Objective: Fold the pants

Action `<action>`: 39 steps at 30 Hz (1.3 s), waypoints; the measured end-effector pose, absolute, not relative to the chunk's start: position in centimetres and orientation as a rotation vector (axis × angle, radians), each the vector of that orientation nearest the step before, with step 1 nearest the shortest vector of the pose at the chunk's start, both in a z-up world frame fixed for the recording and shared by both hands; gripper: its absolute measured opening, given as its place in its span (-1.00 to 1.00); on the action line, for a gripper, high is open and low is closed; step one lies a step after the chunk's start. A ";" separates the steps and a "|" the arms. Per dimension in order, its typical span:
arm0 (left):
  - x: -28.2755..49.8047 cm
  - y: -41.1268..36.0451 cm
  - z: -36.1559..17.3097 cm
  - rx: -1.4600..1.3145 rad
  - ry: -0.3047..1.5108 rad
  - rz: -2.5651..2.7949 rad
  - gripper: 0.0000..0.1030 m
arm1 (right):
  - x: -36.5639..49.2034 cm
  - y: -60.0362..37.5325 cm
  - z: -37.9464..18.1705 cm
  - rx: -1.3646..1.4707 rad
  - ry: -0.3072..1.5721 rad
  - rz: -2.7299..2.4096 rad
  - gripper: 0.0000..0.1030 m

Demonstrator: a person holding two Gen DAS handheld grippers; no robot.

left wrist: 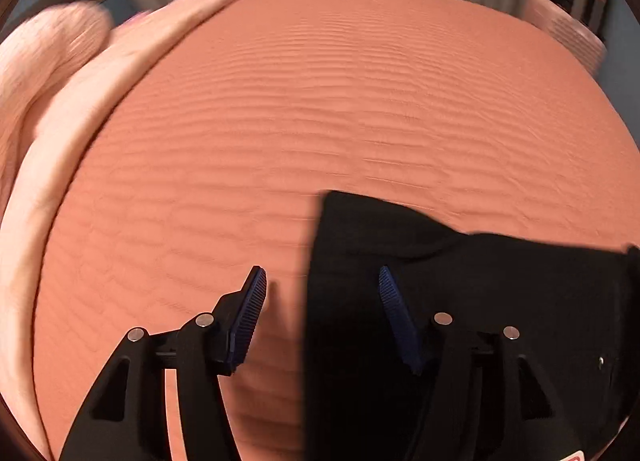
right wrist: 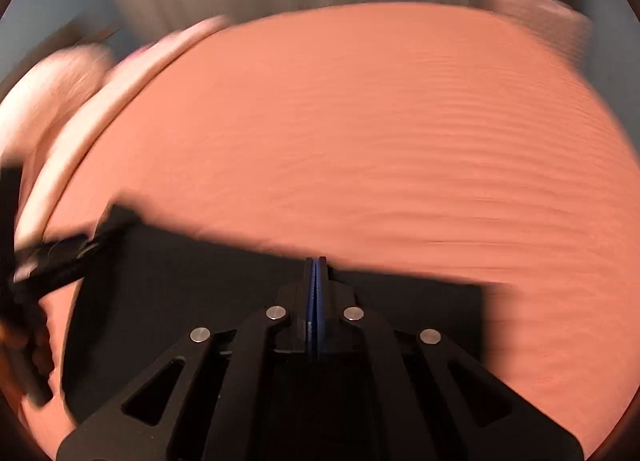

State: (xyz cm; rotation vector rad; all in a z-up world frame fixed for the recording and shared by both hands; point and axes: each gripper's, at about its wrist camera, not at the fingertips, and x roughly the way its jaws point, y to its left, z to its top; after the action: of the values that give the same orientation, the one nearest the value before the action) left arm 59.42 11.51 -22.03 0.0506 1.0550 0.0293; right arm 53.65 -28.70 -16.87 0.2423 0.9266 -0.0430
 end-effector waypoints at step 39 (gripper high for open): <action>41.8 17.4 -25.6 -0.241 1.097 -0.149 0.78 | 38.1 -31.4 -19.9 0.421 0.990 0.232 0.79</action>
State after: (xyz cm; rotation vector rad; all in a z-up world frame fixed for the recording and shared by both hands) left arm 41.82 17.42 -25.59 -0.2408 1.0969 -0.1486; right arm 38.06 -31.41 -19.88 0.4214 0.9899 0.2324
